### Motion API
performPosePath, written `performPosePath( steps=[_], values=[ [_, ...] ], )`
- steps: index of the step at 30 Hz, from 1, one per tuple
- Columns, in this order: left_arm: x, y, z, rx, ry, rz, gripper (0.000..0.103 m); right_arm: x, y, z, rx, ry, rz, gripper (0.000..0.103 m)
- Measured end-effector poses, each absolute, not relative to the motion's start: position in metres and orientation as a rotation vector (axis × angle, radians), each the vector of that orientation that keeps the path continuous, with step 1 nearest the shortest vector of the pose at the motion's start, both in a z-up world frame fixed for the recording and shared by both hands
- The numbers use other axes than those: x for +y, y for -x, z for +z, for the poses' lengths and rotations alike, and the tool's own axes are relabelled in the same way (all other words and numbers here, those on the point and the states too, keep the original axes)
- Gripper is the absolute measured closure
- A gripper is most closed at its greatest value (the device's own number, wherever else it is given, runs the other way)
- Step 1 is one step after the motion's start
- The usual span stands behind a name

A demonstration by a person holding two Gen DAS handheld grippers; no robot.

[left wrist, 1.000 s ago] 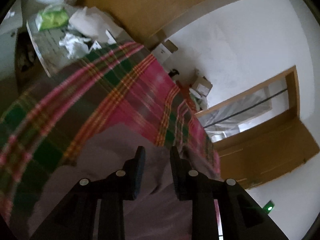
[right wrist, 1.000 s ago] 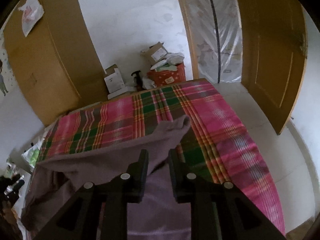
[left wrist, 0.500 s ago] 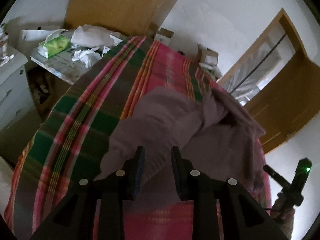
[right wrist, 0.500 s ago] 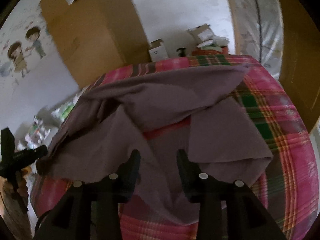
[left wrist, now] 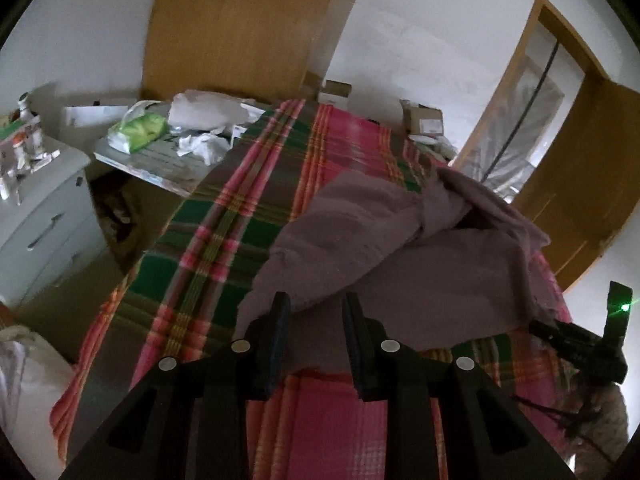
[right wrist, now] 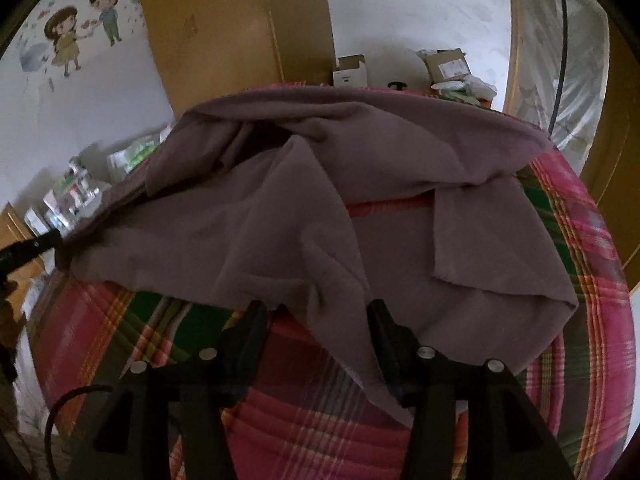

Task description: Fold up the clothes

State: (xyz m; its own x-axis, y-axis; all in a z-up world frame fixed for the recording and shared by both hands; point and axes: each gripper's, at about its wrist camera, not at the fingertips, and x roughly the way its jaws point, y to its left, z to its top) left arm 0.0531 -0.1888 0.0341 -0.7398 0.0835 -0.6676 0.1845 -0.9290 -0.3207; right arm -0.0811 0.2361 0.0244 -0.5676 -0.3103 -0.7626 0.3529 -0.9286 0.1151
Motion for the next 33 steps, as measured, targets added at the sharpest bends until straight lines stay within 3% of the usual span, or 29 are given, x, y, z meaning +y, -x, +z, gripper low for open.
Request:
performPosePath(
  steps=[9, 14, 17, 21, 33],
  values=[
    [-0.199, -0.048, 0.016, 0.539, -1.164, -2.718, 0.075, 0.226, 0.087, 0.018, 0.156, -1.204, -2.517, 0.049],
    [-0.213, -0.045, 0.010, 0.610, -1.146, -2.656, 0.075, 0.227, 0.091, 0.013, 0.141, -1.210, -2.516, 0.049],
    [-0.221, -0.049, 0.011, 0.642, -1.123, -2.633, 0.075, 0.228, 0.093, 0.013, 0.139, -1.205, -2.520, 0.059],
    [-0.229, -0.057, 0.013, 0.623, -1.063, -2.578, 0.075, 0.229, 0.092, 0.015, 0.128, -1.190, -2.535, 0.086],
    [-0.232, -0.041, -0.005, 0.660, -1.182, -2.569, 0.075, 0.239, 0.083, 0.031, 0.064, -1.123, -2.558, 0.094]
  ],
)
